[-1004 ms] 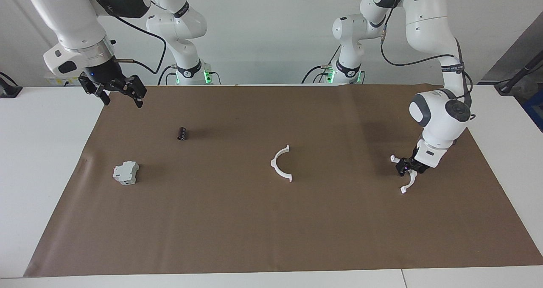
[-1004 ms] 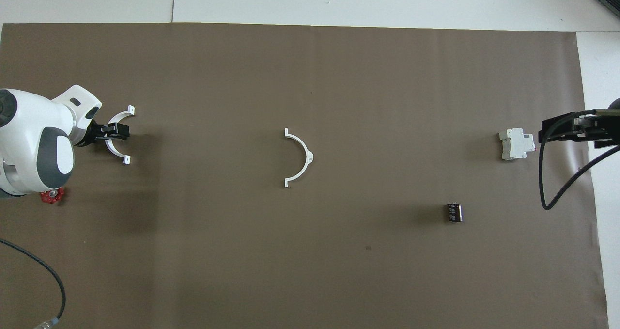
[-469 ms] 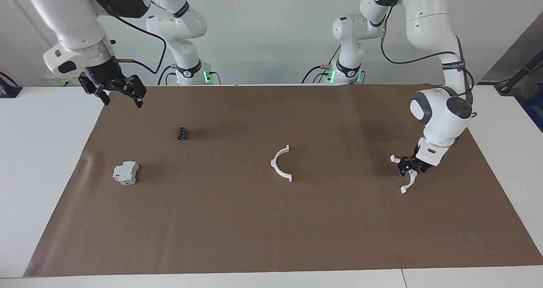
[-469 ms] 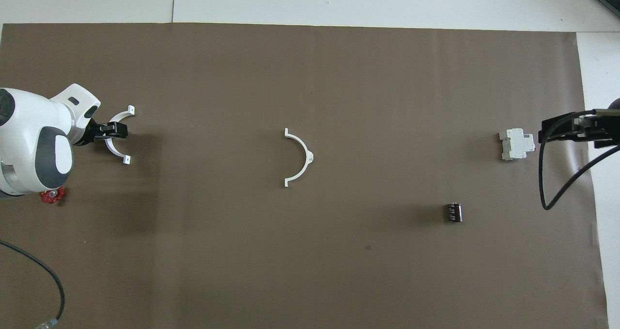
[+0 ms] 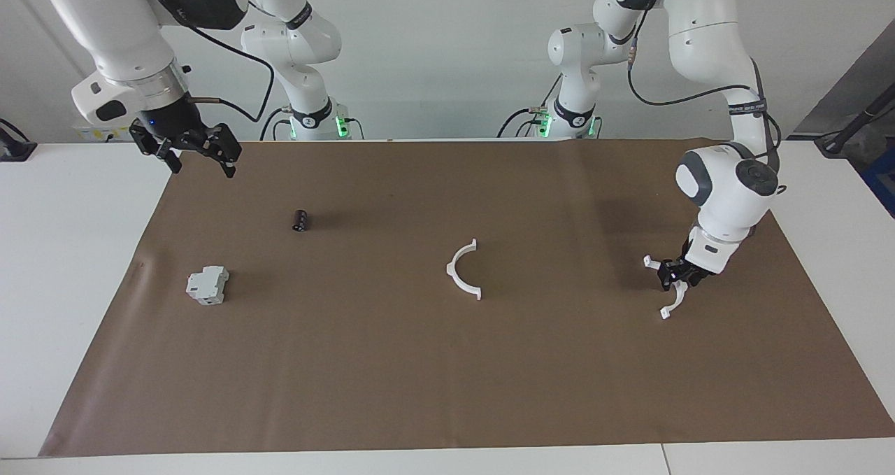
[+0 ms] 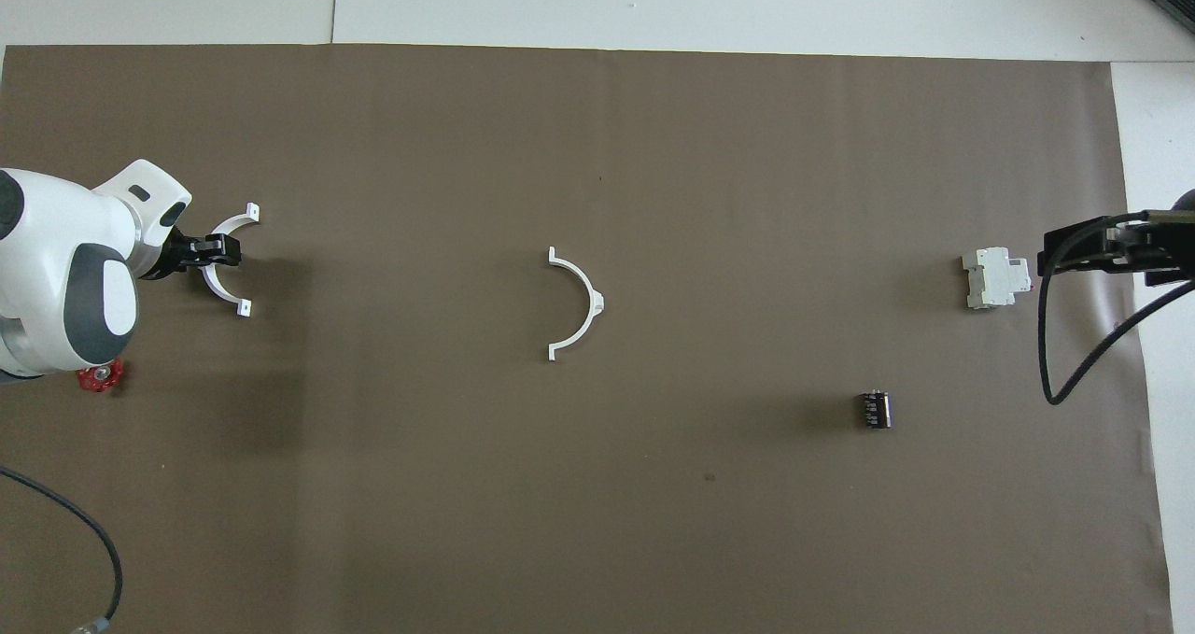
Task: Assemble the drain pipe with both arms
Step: 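Carry the held half-ring toward the centre clamp with the left gripper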
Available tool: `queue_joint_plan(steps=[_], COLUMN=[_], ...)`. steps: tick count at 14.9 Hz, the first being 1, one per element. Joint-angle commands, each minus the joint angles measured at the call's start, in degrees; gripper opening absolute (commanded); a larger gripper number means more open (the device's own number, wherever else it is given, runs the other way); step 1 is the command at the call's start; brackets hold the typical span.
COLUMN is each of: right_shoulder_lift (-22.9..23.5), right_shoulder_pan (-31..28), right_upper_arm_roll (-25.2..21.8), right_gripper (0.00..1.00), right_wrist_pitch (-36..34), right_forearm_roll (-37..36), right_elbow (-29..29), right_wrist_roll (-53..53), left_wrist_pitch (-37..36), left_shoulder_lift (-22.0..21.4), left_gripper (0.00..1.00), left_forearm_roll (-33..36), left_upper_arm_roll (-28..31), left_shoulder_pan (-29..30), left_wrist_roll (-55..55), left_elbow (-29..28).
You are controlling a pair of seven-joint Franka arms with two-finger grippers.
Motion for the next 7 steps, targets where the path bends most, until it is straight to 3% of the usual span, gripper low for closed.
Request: queue_joint_plan(steps=[1, 3, 7], right_shoulder_lift=[-1.04, -1.04, -1.04], right_shoulder_pan=[0.13, 0.13, 0.13], right_upper_arm_roll=[-0.46, -0.46, -0.46], right_gripper=[1.00, 1.00, 1.00], right_wrist_pitch=[-0.46, -0.46, -0.46], right_forearm_roll=[1.05, 1.05, 1.05], right_elbow=[-0.97, -0.97, -0.97], right_wrist_roll=[-1.18, -1.18, -1.18], left_wrist_pitch=[-0.61, -0.61, -1.92], left_shoulder_lift=[-0.93, -0.93, -2.07], left_gripper=[0.19, 0.00, 0.00], left_forearm_roll=[1.09, 1.09, 1.09], left_upper_arm_roll=[0.01, 0.01, -0.08], left_shoulder_pan=[0.11, 0.02, -0.68], left_wrist_roll=[-0.26, -0.26, -2.70], left_elbow=[-0.87, -0.87, -0.96])
